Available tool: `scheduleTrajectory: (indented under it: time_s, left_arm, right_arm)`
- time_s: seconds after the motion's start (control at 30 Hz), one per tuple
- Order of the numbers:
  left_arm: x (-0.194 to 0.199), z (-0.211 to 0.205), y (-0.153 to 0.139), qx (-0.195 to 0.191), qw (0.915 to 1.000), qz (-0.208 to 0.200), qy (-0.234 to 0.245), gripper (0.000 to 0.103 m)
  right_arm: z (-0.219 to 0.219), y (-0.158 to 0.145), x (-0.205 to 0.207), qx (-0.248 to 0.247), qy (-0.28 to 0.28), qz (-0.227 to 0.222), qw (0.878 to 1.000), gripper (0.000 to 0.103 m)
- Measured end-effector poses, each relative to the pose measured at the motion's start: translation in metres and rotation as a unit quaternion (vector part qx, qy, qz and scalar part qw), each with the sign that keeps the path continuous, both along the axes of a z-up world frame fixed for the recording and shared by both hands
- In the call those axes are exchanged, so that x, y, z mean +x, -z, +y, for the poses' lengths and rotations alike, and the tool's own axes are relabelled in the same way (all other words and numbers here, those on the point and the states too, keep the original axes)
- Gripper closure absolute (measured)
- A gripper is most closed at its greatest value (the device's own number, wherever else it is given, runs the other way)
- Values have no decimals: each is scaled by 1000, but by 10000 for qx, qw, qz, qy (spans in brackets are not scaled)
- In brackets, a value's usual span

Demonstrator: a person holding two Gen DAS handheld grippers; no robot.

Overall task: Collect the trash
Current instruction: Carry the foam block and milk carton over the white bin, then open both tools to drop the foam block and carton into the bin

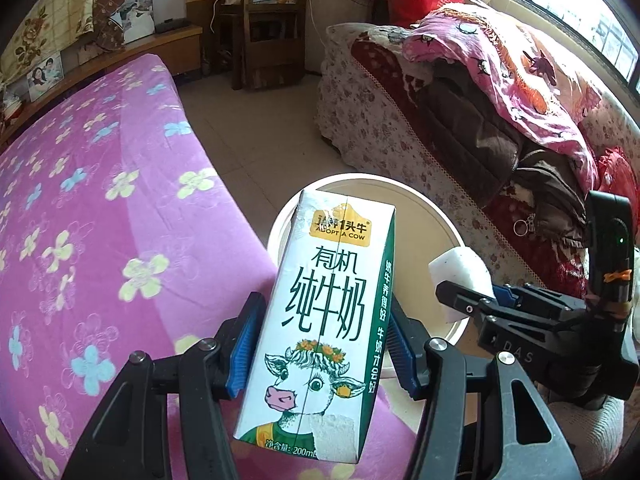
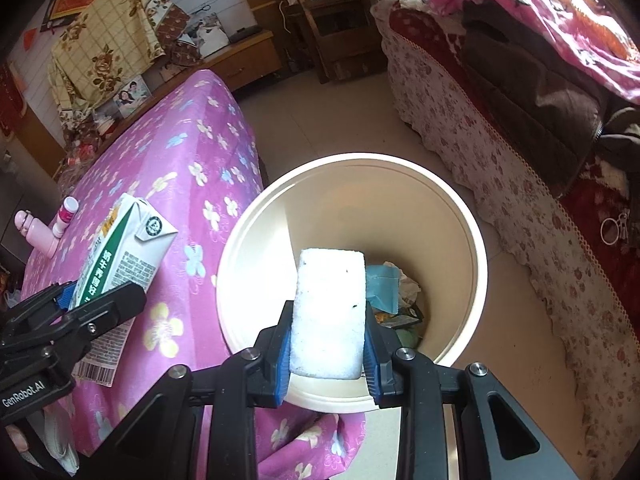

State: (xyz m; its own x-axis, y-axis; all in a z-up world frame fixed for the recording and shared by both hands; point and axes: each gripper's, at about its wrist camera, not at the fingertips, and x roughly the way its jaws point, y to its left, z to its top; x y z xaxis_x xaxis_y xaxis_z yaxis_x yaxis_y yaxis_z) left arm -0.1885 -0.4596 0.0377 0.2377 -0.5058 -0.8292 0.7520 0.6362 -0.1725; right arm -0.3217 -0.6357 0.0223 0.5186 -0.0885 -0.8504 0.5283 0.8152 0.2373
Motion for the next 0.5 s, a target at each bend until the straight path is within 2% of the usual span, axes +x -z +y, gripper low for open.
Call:
scheduleTrajectory:
  time_s: [0.2,0.27,0.3,0.33,0.5]
  left_arm:
    - [1,-12,9,-94,9997,192,91,43]
    - [1,-13,9,-147,9996,194,115,42]
    - [1,-14,8,-160,9996,194,131,40]
    - [1,-14,8,-183,9995,206,153,38]
    - [2,-13,10,-203,9994,235,149,36]
  right_arm:
    - [-12,12,-2,129,170,87,9997,70]
    - [-17,15,-3,259,270,75,9993,59]
    - [-19,17,-4,308,314,72,9990,36]
    - [-21,17,-5,337,350,49,9988,30]
    - [-20,15,-7,316,376,-3,9988,30]
